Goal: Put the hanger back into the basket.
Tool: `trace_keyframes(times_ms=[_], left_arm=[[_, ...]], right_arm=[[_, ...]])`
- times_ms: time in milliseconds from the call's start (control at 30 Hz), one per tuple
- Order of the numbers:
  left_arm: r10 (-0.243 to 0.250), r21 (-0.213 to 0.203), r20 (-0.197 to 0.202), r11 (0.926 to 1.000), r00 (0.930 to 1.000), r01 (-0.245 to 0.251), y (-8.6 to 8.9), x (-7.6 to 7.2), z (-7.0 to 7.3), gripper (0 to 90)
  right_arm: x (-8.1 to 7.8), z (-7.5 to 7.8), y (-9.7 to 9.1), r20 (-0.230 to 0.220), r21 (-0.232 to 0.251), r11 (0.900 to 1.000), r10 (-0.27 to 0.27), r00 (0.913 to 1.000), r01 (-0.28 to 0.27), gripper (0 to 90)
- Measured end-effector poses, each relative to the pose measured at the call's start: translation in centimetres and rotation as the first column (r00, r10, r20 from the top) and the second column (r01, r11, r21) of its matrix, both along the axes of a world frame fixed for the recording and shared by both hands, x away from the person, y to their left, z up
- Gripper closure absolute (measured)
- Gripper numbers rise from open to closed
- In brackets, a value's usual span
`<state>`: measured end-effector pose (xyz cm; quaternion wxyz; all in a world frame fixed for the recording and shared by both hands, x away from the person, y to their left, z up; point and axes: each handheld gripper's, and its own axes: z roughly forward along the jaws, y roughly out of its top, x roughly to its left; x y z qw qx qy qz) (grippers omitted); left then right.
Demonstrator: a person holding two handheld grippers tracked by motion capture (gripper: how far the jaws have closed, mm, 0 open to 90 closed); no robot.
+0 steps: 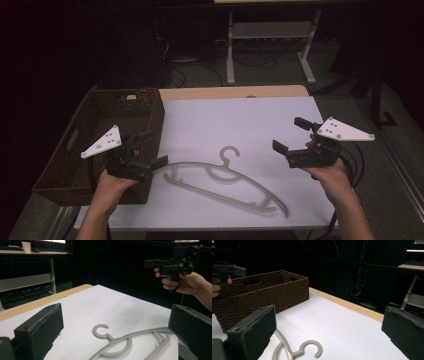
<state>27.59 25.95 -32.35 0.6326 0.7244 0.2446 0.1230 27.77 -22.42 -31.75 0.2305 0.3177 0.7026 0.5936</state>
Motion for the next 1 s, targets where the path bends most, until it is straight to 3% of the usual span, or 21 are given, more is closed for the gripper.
trace_keyframes(times_ms=[100, 233, 333, 433, 600, 633, 733, 767, 867, 900, 1000], left_arm=[[-0.015, 0.009, -0.001, 0.9998, 0.9999, 0.015, -0.4, -0.1, 0.2, 0.0], [-0.045, 0.051, -0.013, 0.9976, 0.9989, 0.046, -1.6, -0.4, 0.4, 0.0], [-0.072, 0.099, -0.027, 0.9924, 0.9971, 0.074, -2.7, -0.5, 0.2, 0.0], [-0.084, 0.118, -0.038, 0.9891, 0.9957, 0.088, -3.3, -0.6, 0.0, 0.0], [-0.102, 0.166, -0.068, 0.9797, 0.9924, 0.112, -4.4, -0.7, -0.8, 0.0], [-0.111, 0.188, -0.081, 0.9742, 0.9905, 0.125, -4.8, -0.7, -1.2, 0.0], [-0.117, 0.194, -0.101, 0.9716, 0.9880, 0.135, -5.2, -0.7, -1.7, 0.0], [-0.126, 0.213, -0.111, 0.9659, 0.9858, 0.148, -5.4, -0.6, -2.0, 0.0], [-0.133, 0.223, -0.130, 0.9619, 0.9826, 0.159, -5.6, -0.6, -2.6, 0.0], [-0.141, 0.239, -0.137, 0.9558, 0.9805, 0.171, -5.8, -0.7, -3.1, 0.0], [-0.141, 0.252, -0.148, 0.9517, 0.9789, 0.175, -5.8, -0.7, -3.7, 0.0]], right_arm=[[0.0, 0.0, 0.0, 0.001, 0.004, 1.0000, -0.001, 1.0000, 0.001, 0.0], [-0.1, -0.1, 0.1, -0.013, -0.014, 0.9999, 0.003, 0.9999, -0.003, 0.0], [-0.2, -0.3, 0.3, -0.031, -0.040, 0.9991, 0.011, 0.9995, -0.012, 0.0], [-0.2, -0.4, 0.4, -0.040, -0.050, 0.9986, 0.016, 0.9991, -0.018, 0.0], [-0.2, -0.9, 0.9, -0.071, -0.080, 0.9961, 0.032, 0.9970, -0.038, 0.0], [-0.2, -1.1, 1.0, -0.090, -0.100, 0.9937, 0.043, 0.9950, -0.052, 0.0], [-0.2, -1.3, 1.2, -0.100, -0.115, 0.9915, 0.049, 0.9938, -0.061, 0.0], [-0.2, -1.6, 1.4, -0.115, -0.128, 0.9891, 0.059, 0.9916, -0.074, 0.0], [-0.3, -2.1, 1.6, -0.139, -0.140, 0.9866, 0.065, 0.9882, -0.084, 0.0], [-0.3, -2.2, 1.6, -0.144, -0.142, 0.9861, 0.065, 0.9874, -0.086, 0.0], [-0.4, -2.7, 1.8, -0.164, -0.149, 0.9843, 0.069, 0.9841, -0.094, 0.0]])
